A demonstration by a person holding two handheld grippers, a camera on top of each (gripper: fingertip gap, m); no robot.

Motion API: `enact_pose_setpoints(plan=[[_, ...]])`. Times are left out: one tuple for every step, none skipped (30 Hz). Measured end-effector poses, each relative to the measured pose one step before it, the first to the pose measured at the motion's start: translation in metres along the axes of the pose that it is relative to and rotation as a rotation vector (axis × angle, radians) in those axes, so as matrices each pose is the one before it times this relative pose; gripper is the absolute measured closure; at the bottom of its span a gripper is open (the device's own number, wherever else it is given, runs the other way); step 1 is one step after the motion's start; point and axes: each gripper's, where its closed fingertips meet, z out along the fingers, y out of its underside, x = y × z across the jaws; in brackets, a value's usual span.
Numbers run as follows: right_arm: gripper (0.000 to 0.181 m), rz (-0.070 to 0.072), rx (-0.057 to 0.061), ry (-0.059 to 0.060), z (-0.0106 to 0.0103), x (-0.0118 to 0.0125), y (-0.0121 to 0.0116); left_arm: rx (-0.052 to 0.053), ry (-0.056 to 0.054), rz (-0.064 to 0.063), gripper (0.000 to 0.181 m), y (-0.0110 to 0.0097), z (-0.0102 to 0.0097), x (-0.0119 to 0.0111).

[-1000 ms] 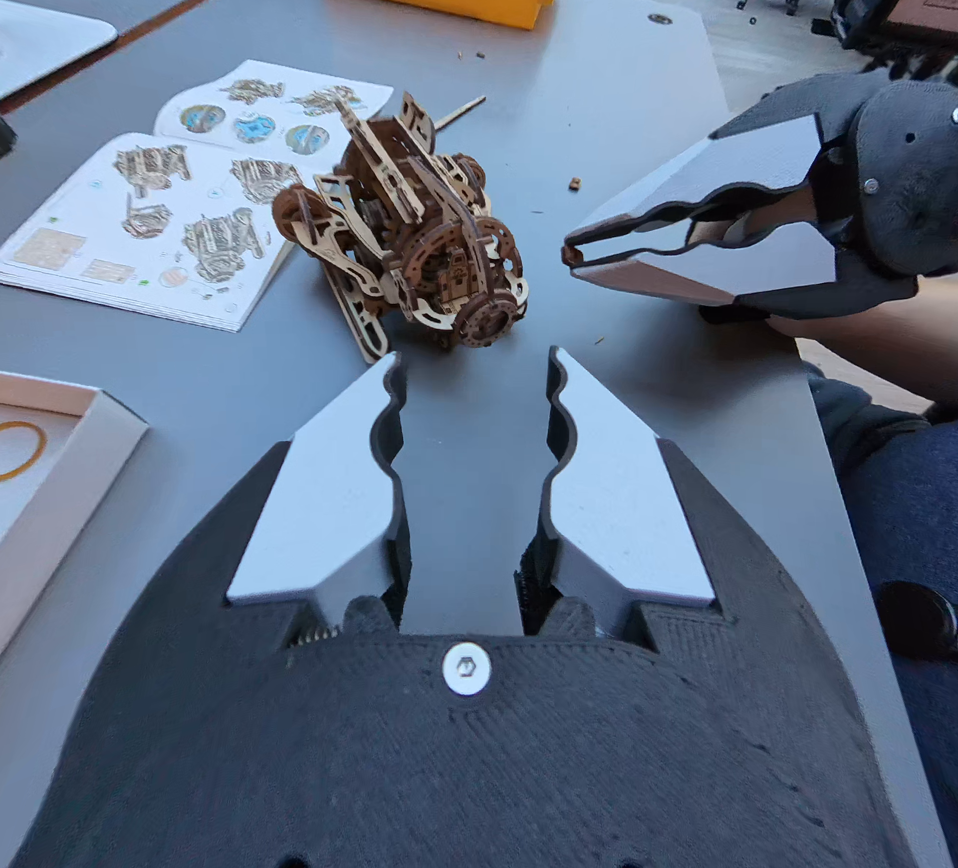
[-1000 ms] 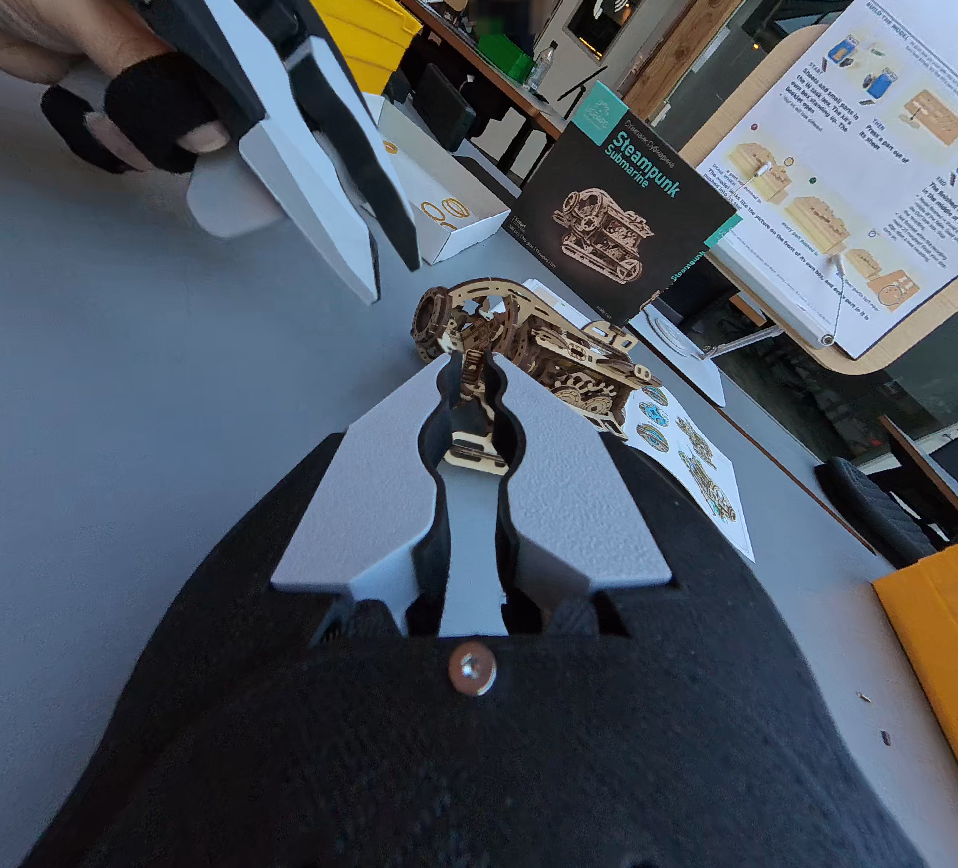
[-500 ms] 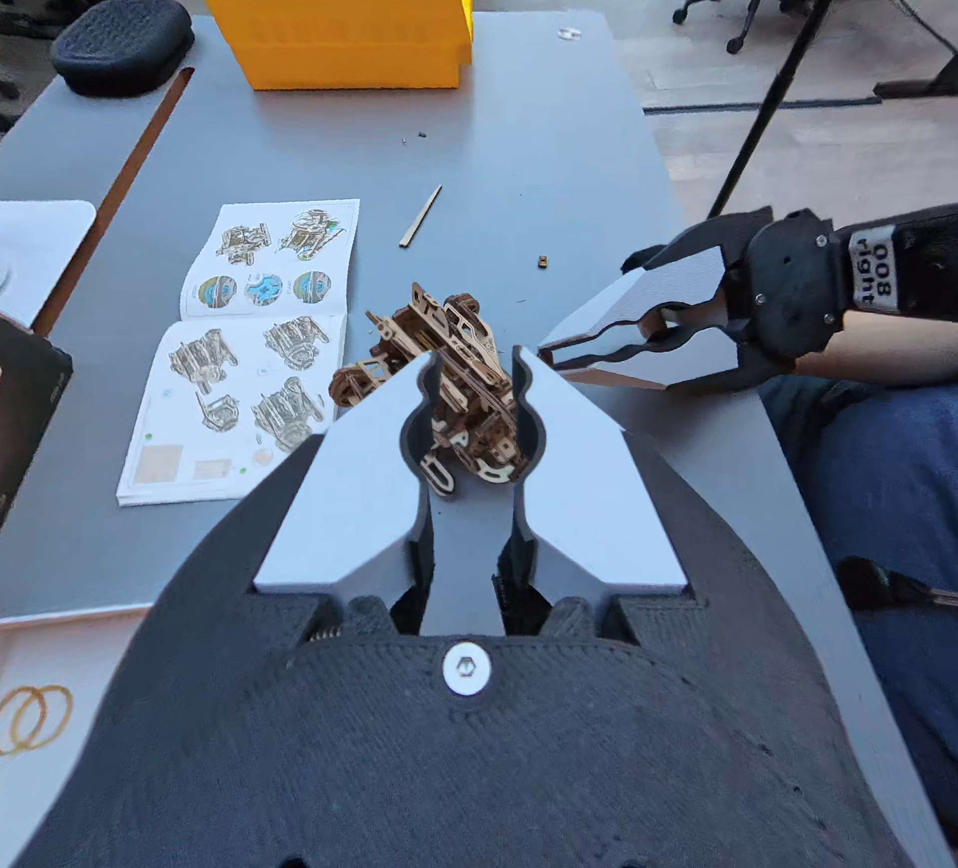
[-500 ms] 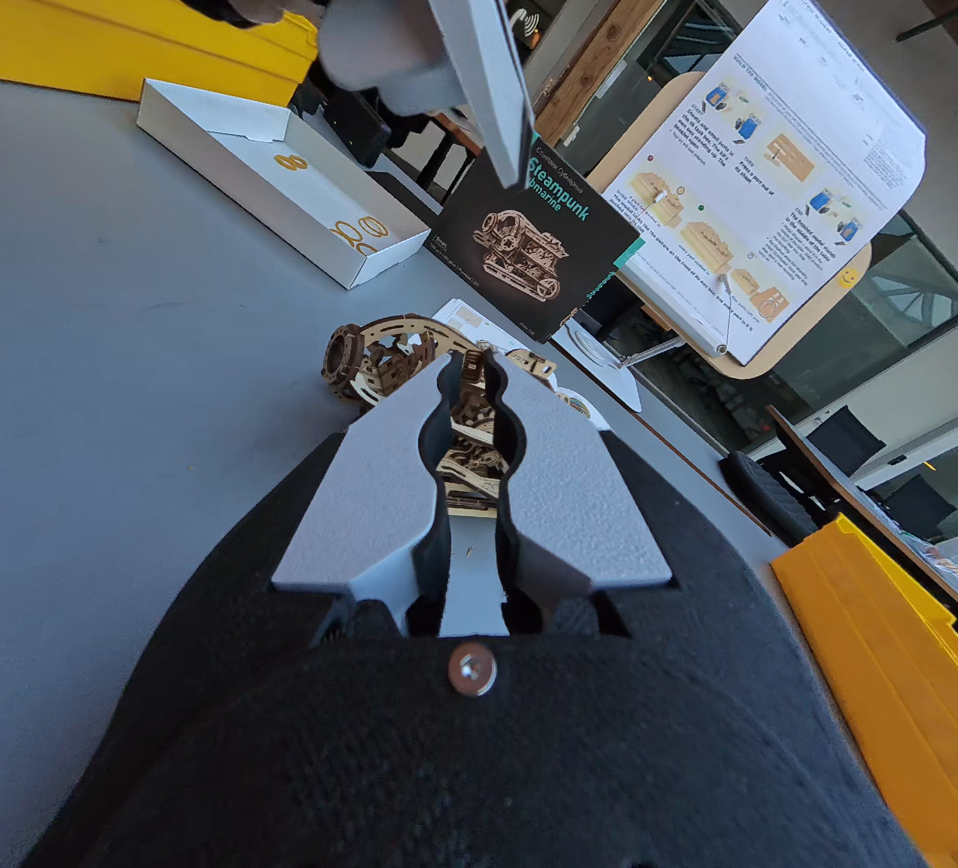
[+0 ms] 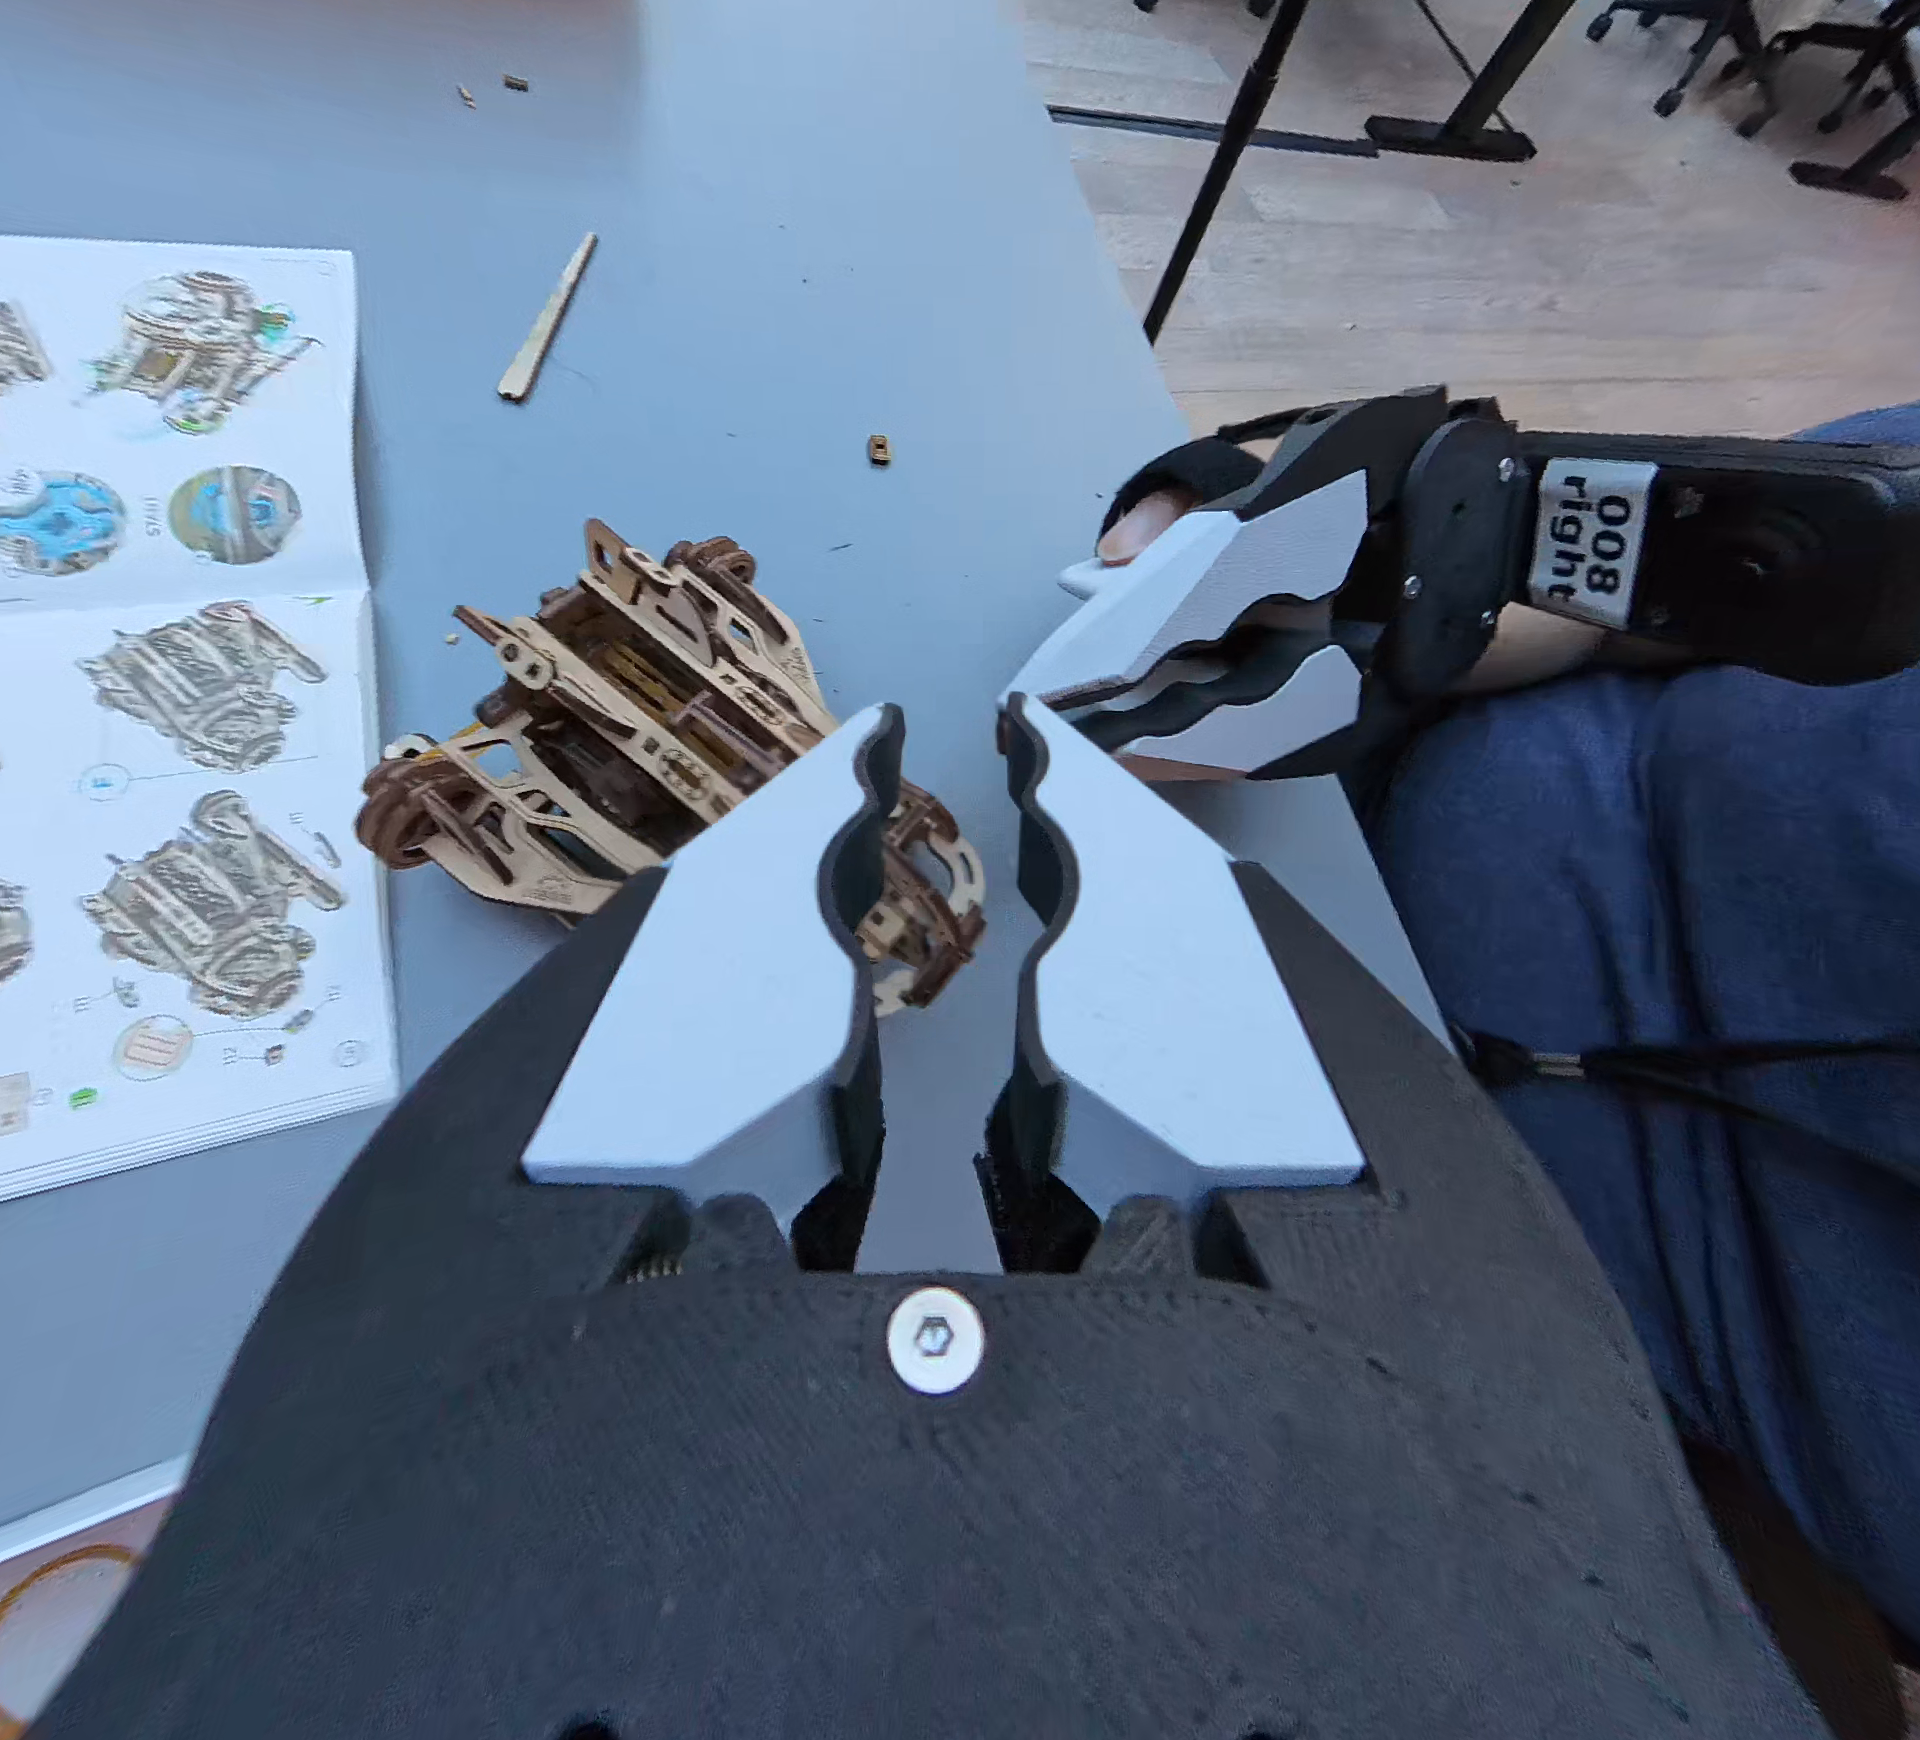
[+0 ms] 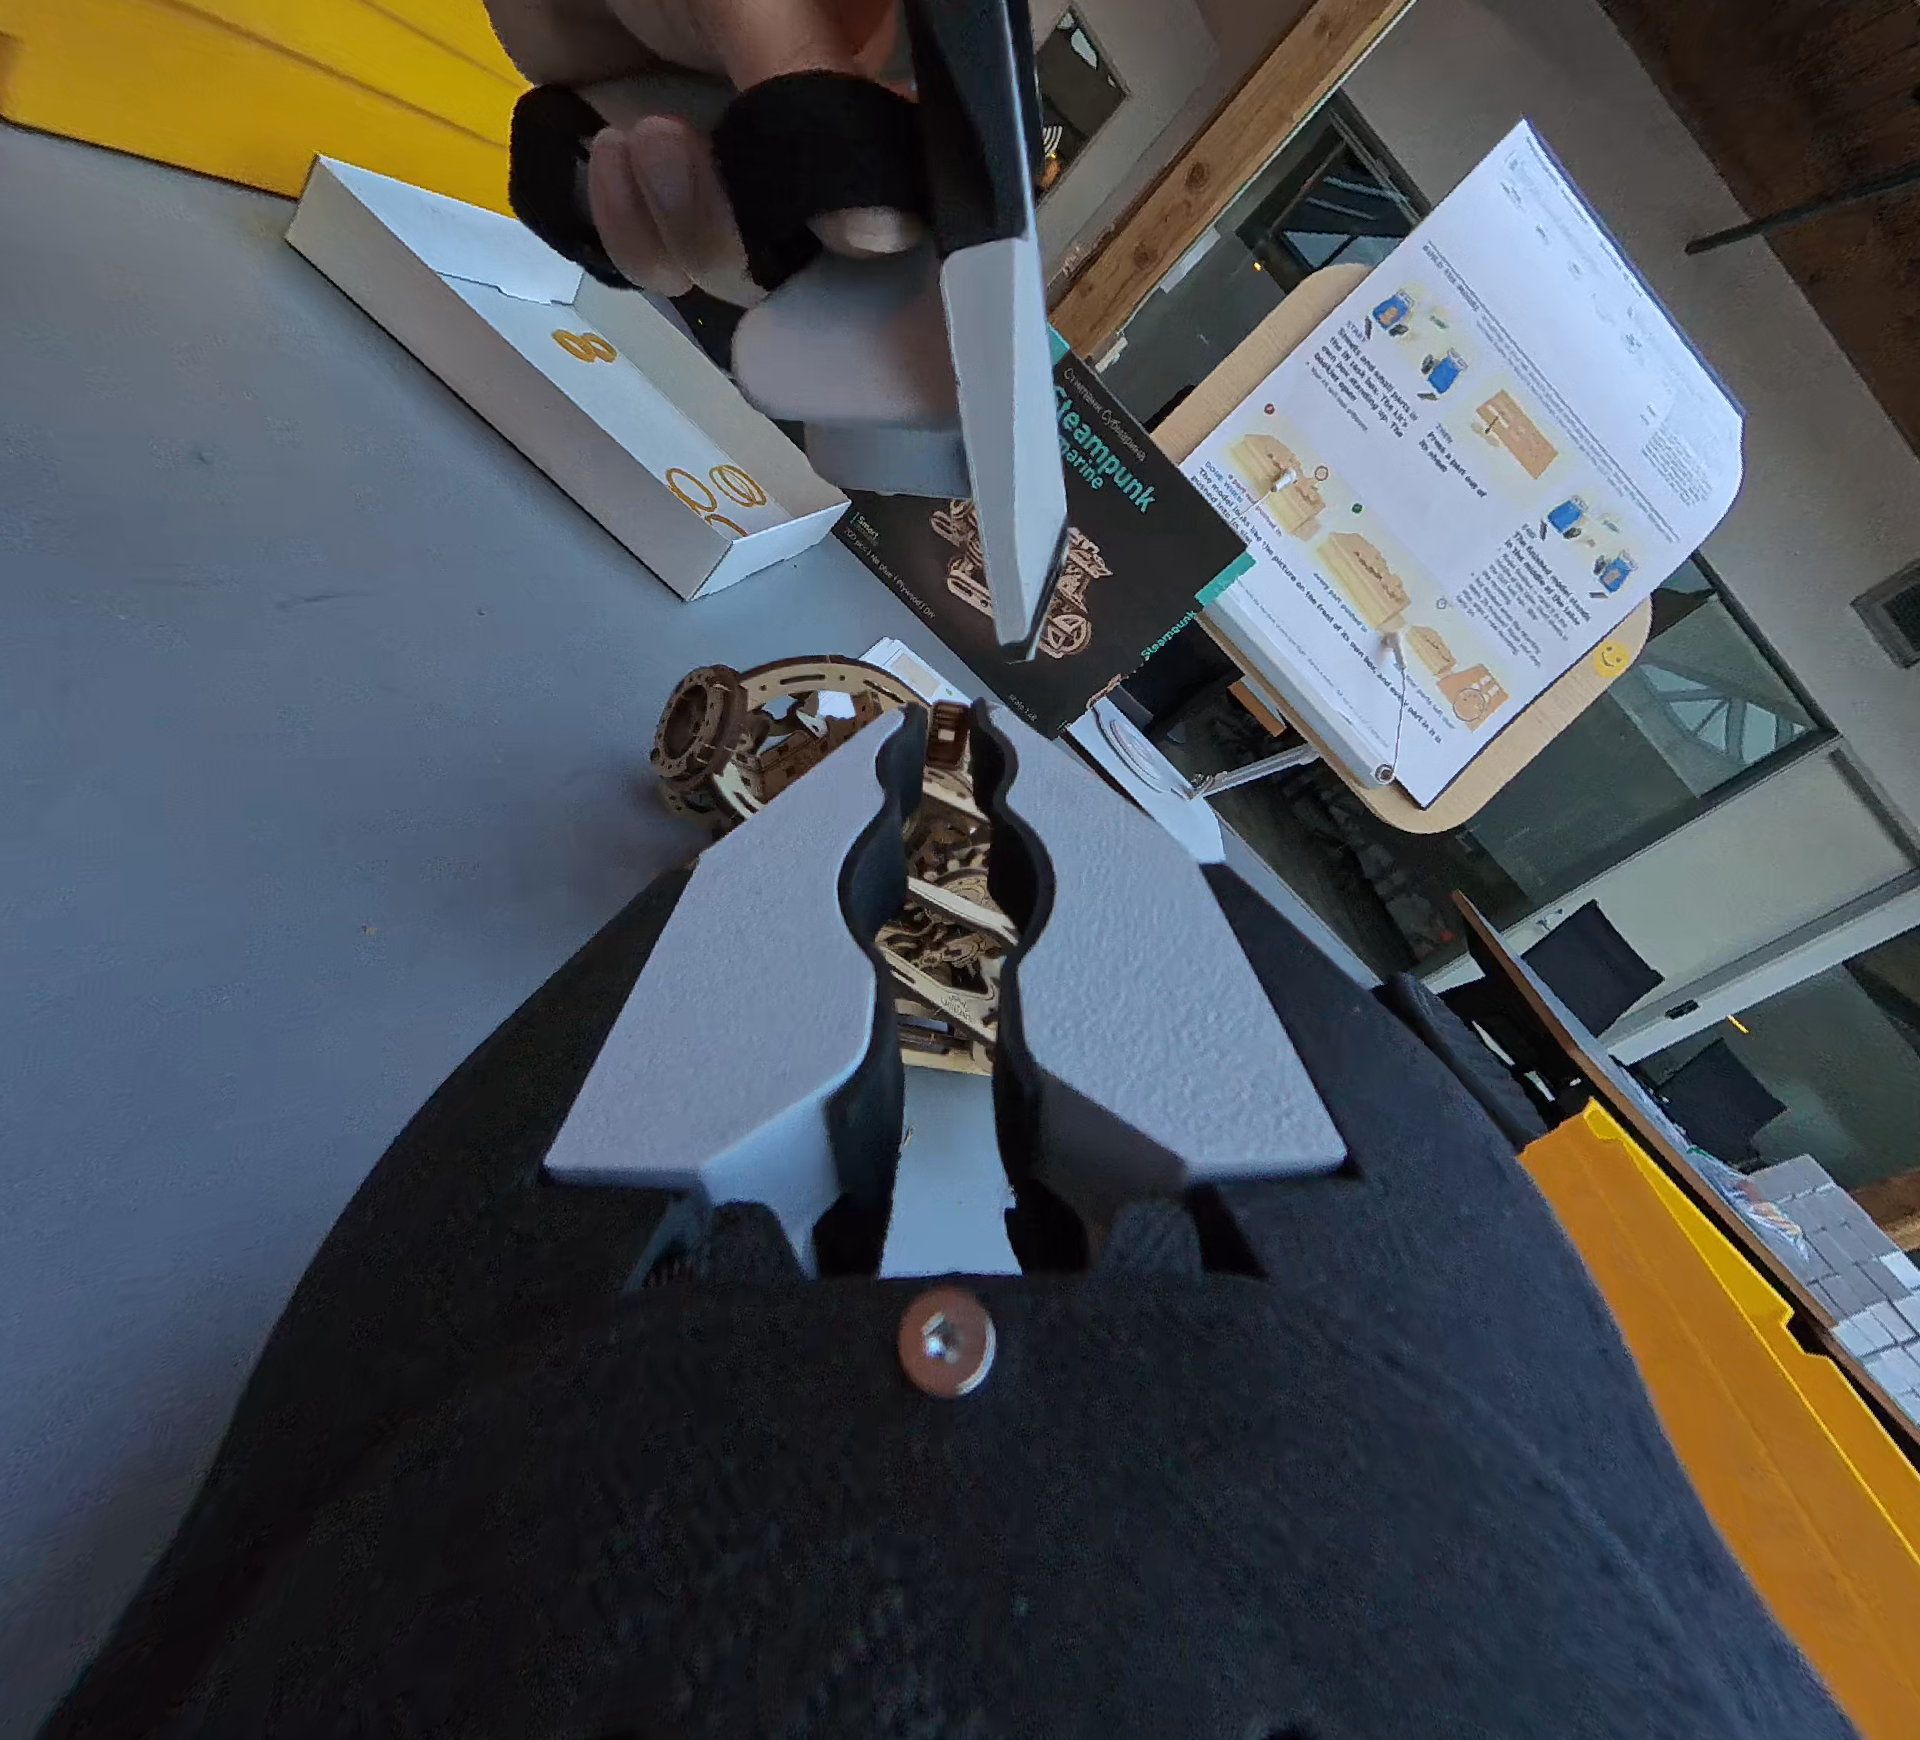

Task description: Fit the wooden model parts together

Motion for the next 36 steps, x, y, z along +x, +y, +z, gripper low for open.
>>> enact_pose_setpoints(plan=[[0.174, -0.0108, 0.0067, -0.0003, -0.00195, -0.00077, -0.00255, -0.0129, 0.0279, -0.0202, 0.161, 0.00216, -0.00063, 0.00591], [0.174, -0.0044, 0.0131, -0.0064, -0.00310, -0.00185, -0.00348, -0.0306, 0.0281, -0.0207, 0.160, 0.00428, -0.00278, 0.00739], [0.174, 0.0012, 0.0201, -0.0087, -0.00415, -0.00210, -0.00400, -0.0428, 0.0343, -0.0185, 0.159, 0.00591, -0.00591, 0.00972], [0.174, -0.0021, 0.0199, -0.0015, -0.00473, -0.00080, -0.00317, -0.0398, 0.0275, -0.0138, 0.159, 0.00595, -0.00920, 0.00964], [0.174, -0.0057, 0.0128, 0.0082, -0.00461, 0.00128, -0.00136, -0.0187, -0.0058, -0.0072, 0.158, 0.00400, -0.01196, 0.00533], [0.174, -0.0013, 0.0095, 0.0119, -0.00415, 0.00271, -0.00003, 0.0140, -0.0450, 0.0046, 0.158, 0.00003, -0.01422, -0.00035], [0.175, 0.0069, 0.0112, 0.0065, -0.00318, 0.00273, 0.00022, 0.0380, -0.0650, 0.0170, 0.158, -0.00376, -0.01542, -0.00404], [0.174, 0.0130, 0.0102, -0.0007, -0.00206, 0.00223, 0.00005, 0.0520, -0.0647, 0.0213, 0.158, -0.00680, -0.01541, -0.00530], [0.173, 0.0127, 0.0093, -0.0037, -0.00106, 0.00199, 0.00013, 0.0623, -0.0531, 0.0205, 0.157, -0.00918, -0.01386, -0.00492], [0.173, 0.0097, 0.0075, -0.0054, -0.00032, 0.00152, 0.00018, 0.0671, -0.0403, 0.0219, 0.154, -0.01047, -0.01165, -0.00394], [0.173, 0.0085, 0.0077, -0.0099, 0.00072, 0.00087, -0.00009, 0.0704, -0.0322, 0.0273, 0.150, -0.01080, -0.00909, -0.00338], [0.174, 0.0085, 0.0125, -0.0168, 0.00169, 0.00030, -0.00158, 0.0733, -0.0282, 0.0342, 0.146, -0.01048, -0.00649, -0.00303], [0.174, 0.0037, 0.0152, -0.0182, 0.00275, 0.00065, -0.00285, 0.0713, -0.0262, 0.0378, 0.143, -0.00863, -0.00396, -0.00301], [0.174, -0.0036, 0.0119, -0.0194, 0.00374, 0.00072, -0.00299, 0.0621, -0.0211, 0.0346, 0.140, -0.00532, -0.00161, -0.00198], [0.174, -0.0084, 0.0071, -0.0194, 0.00453, 0.00024, -0.00261, 0.0453, -0.0129, 0.0271, 0.137, -0.00107, 0.00078, -0.00035], [0.174, -0.0095, 0.0097, -0.0164, 0.00445, -0.00078, -0.00252, 0.0216, -0.0072, 0.0205, 0.137, 0.00331, 0.00279, 0.00083], [0.174, -0.0099, 0.0150, -0.0154, 0.00410, -0.00234, -0.00223, -0.0054, 0.0017, 0.0103, 0.139, 0.00757, 0.00448, 0.00233], [0.174, -0.0067, 0.0081, -0.0119, 0.00391, -0.00368, 0.00012, -0.0287, 0.0164, -0.0062, 0.144, 0.01113, 0.00598, 0.00501], [0.174, 0.0004, -0.0027, -0.0174, 0.00338, -0.00592, 0.00251, -0.0379, 0.0227, -0.0167, 0.150, 0.01221, 0.00729, 0.00598], [0.174, 0.0040, -0.0124, -0.0246, 0.00253, -0.00752, 0.00369, -0.0436, 0.0200, -0.0150, 0.154, 0.01264, 0.00788, 0.00537], [0.174, -0.0021, -0.0199, -0.0181, 0.00119, -0.00571, 0.00335, -0.0567, 0.0187, -0.0152, 0.158, 0.01375, 0.00816, 0.00491], [0.174, -0.0145, -0.0117, 0.0047, -0.00106, -0.00119, 0.00104, -0.0659, 0.0186, -0.0238, 0.157, 0.01422, 0.00797, 0.00443], [0.174, -0.0206, 0.0015, 0.0219, -0.00278, 0.00201, -0.00070, -0.0682, 0.0162, -0.0270, 0.157, 0.01309, 0.00741, 0.00338], [0.174, -0.0140, 0.0061, 0.0156, -0.00299, 0.00165, -0.00088, -0.0516, 0.0158, -0.0233, 0.163, 0.00947, 0.00628, 0.00311], [0.174, -0.0031, 0.0003, 0.0061, -0.00240, 0.00087, 0.00060, -0.0125, 0.0192, -0.0233, 0.169, 0.00428, 0.00518, 0.00367], [0.174, 0.0063, -0.0060, -0.0007, -0.00122, 0.00025, 0.00221, 0.0187, 0.0183, -0.0287, 0.173, 0.00043, 0.00433, 0.00303], [0.174, 0.0130, -0.0042, -0.0075, -0.00050, -0.00013, 0.00222, 0.0289, 0.0150, -0.0324, 0.173, -0.00140, 0.00353, 0.00151], [0.174, 0.0218, 0.0029, -0.0098, 0.00016, 0.00022, 0.00134, 0.0238, 0.0171, -0.0299, 0.172, -0.00178, 0.00268, 0.00090], [0.174, 0.0293, 0.0093, -0.0118, 0.00039, 0.00045, 0.00019, 0.0125, 0.0163, -0.0282, 0.170, -0.00137, 0.00169, 0.00000], [0.174, 0.0265, 0.0101, -0.0102, 0.00047, 0.00051, -0.00026, 0.0128, 0.0091, -0.0331, 0.166, -0.00206, 0.00103, -0.00133], [0.174, 0.0185, 0.0065, -0.0059, 0.00063, 0.00062, 0.00004, 0.0189, 0.0082, -0.0395, 0.162, -0.00257, 0.00110, -0.00132], [0.175, 0.0109, 0.0030, -0.0062, 0.00060, -0.00004, 0.00016, 0.0170, 0.0161, -0.0420, 0.160, -0.00206, 0.00147, 0.00017], [0.175, 0.0043, 0.0036, -0.0054, 0.00044, -0.00057, -0.00022, 0.0074, 0.0217, -0.0392, 0.160, -0.00061, 0.00193, 0.00146], [0.175, 0.0002, 0.0013, -0.0021, 0.00023, -0.00038, -0.00010, -0.0027, 0.0198, -0.0304, 0.159, 0.00057, 0.00208, 0.00151], [0.174, -0.0011, -0.0013, 0.0000, 0.00010, -0.00016, 0.00011, -0.0059, 0.0121, -0.0183, 0.159, 0.00066, 0.00191, 0.00117], [0.174, -0.0024, 0.0011, 0.0016, -0.00016, 0.00019, -0.00020, -0.0028, 0.0021, -0.0058, 0.160, 0.00032, 0.00141, 0.00008]])
